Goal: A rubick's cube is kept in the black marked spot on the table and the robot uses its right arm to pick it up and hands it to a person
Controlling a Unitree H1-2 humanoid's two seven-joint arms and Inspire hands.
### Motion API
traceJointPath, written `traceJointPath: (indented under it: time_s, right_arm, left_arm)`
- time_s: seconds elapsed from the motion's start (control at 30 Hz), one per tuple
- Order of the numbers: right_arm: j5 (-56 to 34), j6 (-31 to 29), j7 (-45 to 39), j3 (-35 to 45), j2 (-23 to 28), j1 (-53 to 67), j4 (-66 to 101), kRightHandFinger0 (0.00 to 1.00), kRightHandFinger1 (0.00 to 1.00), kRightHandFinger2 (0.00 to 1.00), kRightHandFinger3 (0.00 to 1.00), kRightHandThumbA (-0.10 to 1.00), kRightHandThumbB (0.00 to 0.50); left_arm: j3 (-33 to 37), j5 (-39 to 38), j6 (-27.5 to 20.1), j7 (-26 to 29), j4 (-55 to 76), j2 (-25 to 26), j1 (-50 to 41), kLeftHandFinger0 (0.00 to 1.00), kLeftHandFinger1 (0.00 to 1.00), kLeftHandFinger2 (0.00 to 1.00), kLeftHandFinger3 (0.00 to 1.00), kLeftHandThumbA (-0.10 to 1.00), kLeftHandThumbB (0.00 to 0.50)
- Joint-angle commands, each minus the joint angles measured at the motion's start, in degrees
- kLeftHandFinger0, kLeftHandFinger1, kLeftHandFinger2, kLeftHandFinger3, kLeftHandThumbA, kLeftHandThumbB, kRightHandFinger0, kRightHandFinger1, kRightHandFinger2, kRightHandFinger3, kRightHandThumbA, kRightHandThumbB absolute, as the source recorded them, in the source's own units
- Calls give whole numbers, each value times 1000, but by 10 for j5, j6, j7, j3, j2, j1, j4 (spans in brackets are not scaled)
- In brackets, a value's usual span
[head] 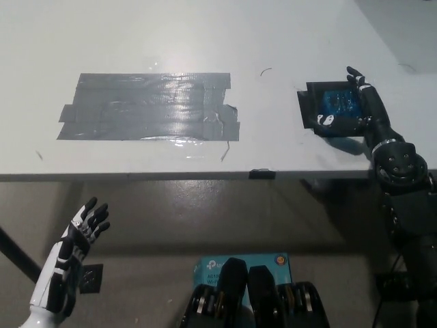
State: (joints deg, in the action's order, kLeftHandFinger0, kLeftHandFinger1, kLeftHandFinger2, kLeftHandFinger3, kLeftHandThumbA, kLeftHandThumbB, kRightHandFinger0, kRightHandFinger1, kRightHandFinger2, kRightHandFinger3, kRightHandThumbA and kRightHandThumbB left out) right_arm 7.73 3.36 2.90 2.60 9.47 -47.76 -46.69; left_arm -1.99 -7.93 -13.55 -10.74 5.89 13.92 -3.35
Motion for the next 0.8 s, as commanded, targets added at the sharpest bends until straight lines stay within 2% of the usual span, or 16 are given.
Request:
traceJointPath:
  time_s: [0.0, 0.1, 0.13, 0.33, 0.4, 0.47, 0.5, 0.53, 0.57, 0.6, 0.63, 0.67, 0.7, 0.73, 0.77]
  right_arm:
    - [-12, -32, 15, 4, -3, -43, -20, 1000, 1000, 1000, 1000, 893, 445]
    - [-10, -38, 17, -1, -2, -47, -45, 1000, 1000, 1000, 1000, 904, 451]
    - [-2, -41, 22, -7, -1, -49, -55, 1000, 1000, 1000, 1000, 910, 437]
    - [-12, -53, 22, -2, -1, -57, -96, 1000, 1000, 1000, 1000, 838, 409]
    - [-13, -63, 35, 2, -2, -64, -117, 1000, 1000, 1000, 1000, 775, 403]
    - [-5, -54, 71, 3, -5, -70, -131, 1000, 1000, 1000, 1000, 634, 396]
    - [4, -40, 93, 0, -6, -74, -137, 766, 924, 1000, 1000, 547, 395]
    - [14, -27, 109, -6, -6, -77, -142, 612, 772, 1000, 1000, 518, 392]
    - [29, -9, 126, -16, -5, -80, -146, 415, 578, 758, 963, 351, 354]
    - [37, 0, 137, -22, -5, -82, -150, 383, 554, 713, 881, 310, 348]
    - [40, 3, 143, -25, -5, -83, -153, 340, 537, 660, 740, 228, 331]
    - [41, 5, 147, -27, -5, -84, -154, 340, 537, 660, 740, 228, 331]
    - [60, 12, 163, -43, -2, -83, -156, 200, 392, 512, 486, 87, 296]
    - [72, 11, 170, -54, 0, -79, -152, 247, 435, 534, 454, 38, 286]
    - [74, 10, 174, -58, 1, -77, -150, 209, 372, 492, 423, -8, 273]
  left_arm:
    - [2, 0, -4, -8, 20, 5, -1, 1000, 1000, 1000, 1000, 1000, 211]
    - [0, 0, -4, -7, 19, 7, 2, 1000, 1000, 1000, 1000, 1000, 212]
    - [0, 1, -3, -7, 19, 8, 4, 1000, 1000, 1000, 1000, 1000, 216]
    - [0, -5, 0, -10, 19, 8, 6, 1000, 1000, 1000, 1000, 1000, 193]
    - [1, -2, 0, -10, 18, 9, 7, 1000, 1000, 1000, 1000, 1000, 190]
    - [0, -1, 2, -8, 18, 9, 9, 1000, 1000, 1000, 1000, 1000, 180]
    - [0, -1, 2, -8, 18, 9, 10, 1000, 1000, 1000, 1000, 1000, 181]
    - [0, -2, 1, -9, 17, 9, 11, 1000, 1000, 1000, 1000, 1000, 181]
    - [0, 0, -1, -9, 16, 10, 11, 1000, 1000, 1000, 1000, 1000, 180]
    - [0, 2, -2, -9, 16, 11, 12, 1000, 1000, 1000, 1000, 1000, 180]
    - [0, 2, -2, -9, 15, 12, 13, 1000, 1000, 1000, 1000, 1000, 178]
    - [0, 2, -2, -10, 15, 12, 13, 1000, 1000, 1000, 1000, 1000, 178]
    - [0, 3, -2, -10, 14, 12, 13, 1000, 1000, 1000, 1000, 1000, 169]
    - [-1, 5, -2, -8, 14, 12, 13, 1000, 1000, 1000, 1000, 1000, 168]
    - [-1, 6, 0, -7, 15, 12, 13, 1000, 1000, 1000, 1000, 1000, 172]
